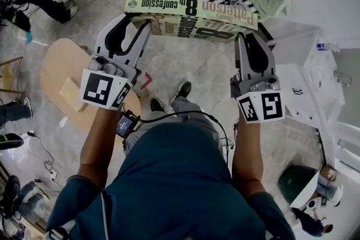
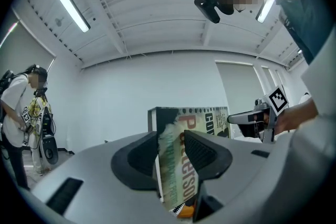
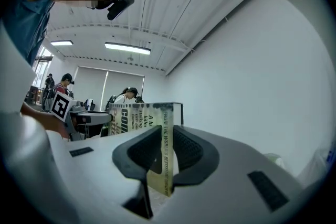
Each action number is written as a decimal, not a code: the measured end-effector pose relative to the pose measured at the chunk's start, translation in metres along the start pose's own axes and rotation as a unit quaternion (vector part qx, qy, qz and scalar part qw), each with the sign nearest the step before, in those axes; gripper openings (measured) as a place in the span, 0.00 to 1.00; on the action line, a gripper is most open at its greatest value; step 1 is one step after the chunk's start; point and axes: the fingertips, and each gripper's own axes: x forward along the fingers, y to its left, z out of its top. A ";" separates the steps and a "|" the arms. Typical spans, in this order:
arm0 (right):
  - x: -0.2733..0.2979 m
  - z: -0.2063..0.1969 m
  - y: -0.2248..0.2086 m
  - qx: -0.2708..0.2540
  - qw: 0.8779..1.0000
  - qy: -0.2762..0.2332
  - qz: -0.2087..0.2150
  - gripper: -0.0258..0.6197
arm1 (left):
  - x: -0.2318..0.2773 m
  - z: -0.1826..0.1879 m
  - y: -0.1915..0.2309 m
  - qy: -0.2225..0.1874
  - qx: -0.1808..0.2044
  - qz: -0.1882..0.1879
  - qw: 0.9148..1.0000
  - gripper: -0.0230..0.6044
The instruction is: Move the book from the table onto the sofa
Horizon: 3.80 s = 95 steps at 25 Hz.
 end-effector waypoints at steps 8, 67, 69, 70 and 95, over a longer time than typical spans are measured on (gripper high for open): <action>0.004 -0.001 -0.003 -0.007 1.000 -0.018 -0.002 0.16 | 0.007 -0.001 0.003 -0.010 0.010 -0.003 1.000 0.29; 0.020 -0.013 -0.026 -0.002 1.000 0.021 -0.009 0.16 | 0.034 -0.035 0.008 0.036 -0.081 -0.002 0.996 0.29; 0.042 -0.024 -0.050 0.008 0.999 0.029 -0.010 0.16 | 0.064 -0.047 0.015 0.047 -0.087 0.001 0.995 0.29; 0.051 -0.031 -0.062 0.013 0.999 0.033 -0.011 0.16 | 0.078 -0.053 0.018 0.051 -0.089 0.003 0.995 0.29; 0.156 -0.235 -0.167 0.112 0.972 0.156 -0.135 0.16 | 0.252 -0.261 0.076 0.188 -0.154 -0.101 0.965 0.29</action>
